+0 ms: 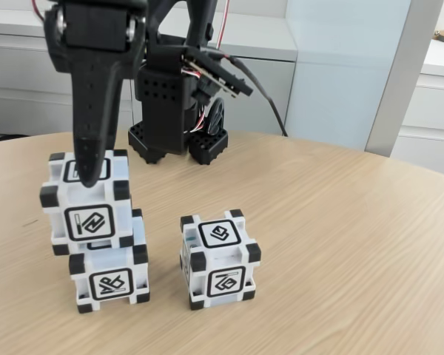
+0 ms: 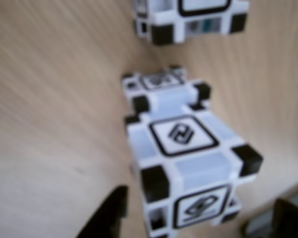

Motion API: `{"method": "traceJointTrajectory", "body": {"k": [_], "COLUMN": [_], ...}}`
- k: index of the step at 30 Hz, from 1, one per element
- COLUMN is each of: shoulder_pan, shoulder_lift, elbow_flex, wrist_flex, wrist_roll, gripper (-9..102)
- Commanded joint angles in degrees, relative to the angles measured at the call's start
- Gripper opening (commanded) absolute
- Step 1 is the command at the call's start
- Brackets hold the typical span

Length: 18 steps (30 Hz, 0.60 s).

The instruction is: Stack cubes from left to right.

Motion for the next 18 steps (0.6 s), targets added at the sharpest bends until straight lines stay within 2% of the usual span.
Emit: {"method": "traceJointTrajectory", "body": {"k": [1, 6, 18], "shoulder_pan": [-0.26, -1.58, -18.19], "shoulder_lift": [1.49, 1.49, 1.05], "elbow_flex": [-0.35, -1.23, -1.23], "wrist_flex": [0.18, 0.09, 0.09], "wrist_roll": [-0.53, 1.49, 15.12], "gripper": [34, 38, 40]}}
